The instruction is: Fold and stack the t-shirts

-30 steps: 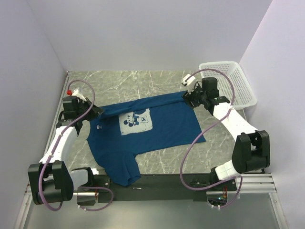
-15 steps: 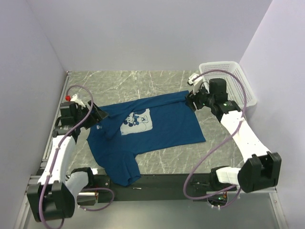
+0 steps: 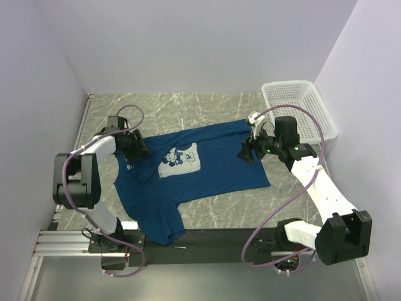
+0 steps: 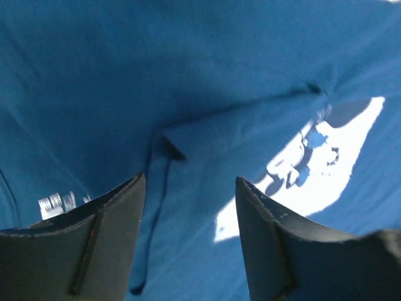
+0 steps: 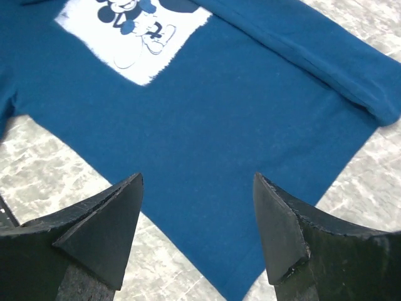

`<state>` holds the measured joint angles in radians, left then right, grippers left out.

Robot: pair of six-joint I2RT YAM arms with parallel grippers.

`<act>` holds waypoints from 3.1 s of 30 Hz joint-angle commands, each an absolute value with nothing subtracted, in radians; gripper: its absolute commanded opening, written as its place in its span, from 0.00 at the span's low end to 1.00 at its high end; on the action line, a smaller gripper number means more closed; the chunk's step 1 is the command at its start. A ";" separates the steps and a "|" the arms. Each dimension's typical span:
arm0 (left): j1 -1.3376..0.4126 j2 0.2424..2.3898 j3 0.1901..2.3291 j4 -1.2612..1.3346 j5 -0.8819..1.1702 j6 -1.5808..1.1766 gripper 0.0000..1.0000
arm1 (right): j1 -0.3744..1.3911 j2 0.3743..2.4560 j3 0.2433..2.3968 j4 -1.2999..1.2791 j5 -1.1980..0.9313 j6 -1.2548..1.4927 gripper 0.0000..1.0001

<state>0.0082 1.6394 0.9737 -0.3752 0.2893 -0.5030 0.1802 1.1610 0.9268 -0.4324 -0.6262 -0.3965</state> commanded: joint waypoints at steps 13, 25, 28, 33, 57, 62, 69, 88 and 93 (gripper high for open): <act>-0.055 1.801 1.158 -0.446 0.236 -0.393 0.21 | 0.149 1.160 0.940 -0.422 -0.695 -0.394 0.77; -0.124 1.643 1.132 -0.480 0.331 -0.405 0.01 | 0.132 1.154 0.939 -0.422 -0.704 -0.394 0.77; -0.175 1.597 1.073 -0.450 0.386 -0.455 0.01 | 0.126 1.154 0.940 -0.422 -0.704 -0.396 0.77; -0.288 1.598 0.919 -0.270 0.584 -0.621 0.24 | 0.115 1.155 0.942 -0.425 -0.706 -0.396 0.77; -0.212 0.759 0.870 -0.768 -0.029 -0.910 0.99 | 0.984 1.095 0.698 -0.493 -0.485 -1.042 0.95; -0.210 0.619 0.888 -0.851 -0.112 -0.956 0.99 | 1.309 1.352 0.876 -0.410 -0.345 -0.908 0.70; -0.210 0.373 0.824 -0.850 -0.051 -0.994 0.98 | 1.496 1.581 0.983 -0.298 -0.195 -0.775 0.63; -0.210 0.351 0.890 -0.897 -0.012 -0.974 0.97 | 1.427 1.741 1.002 -0.293 -0.146 -0.732 0.11; -0.210 0.339 0.908 -0.896 -0.011 -0.963 0.97 | 1.222 1.597 1.068 -0.322 -0.294 -0.632 0.00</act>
<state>-0.2146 0.3546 0.8616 -0.9081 -0.0238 -0.9707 1.3609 1.7012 0.9878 -0.3084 -0.2134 -0.7124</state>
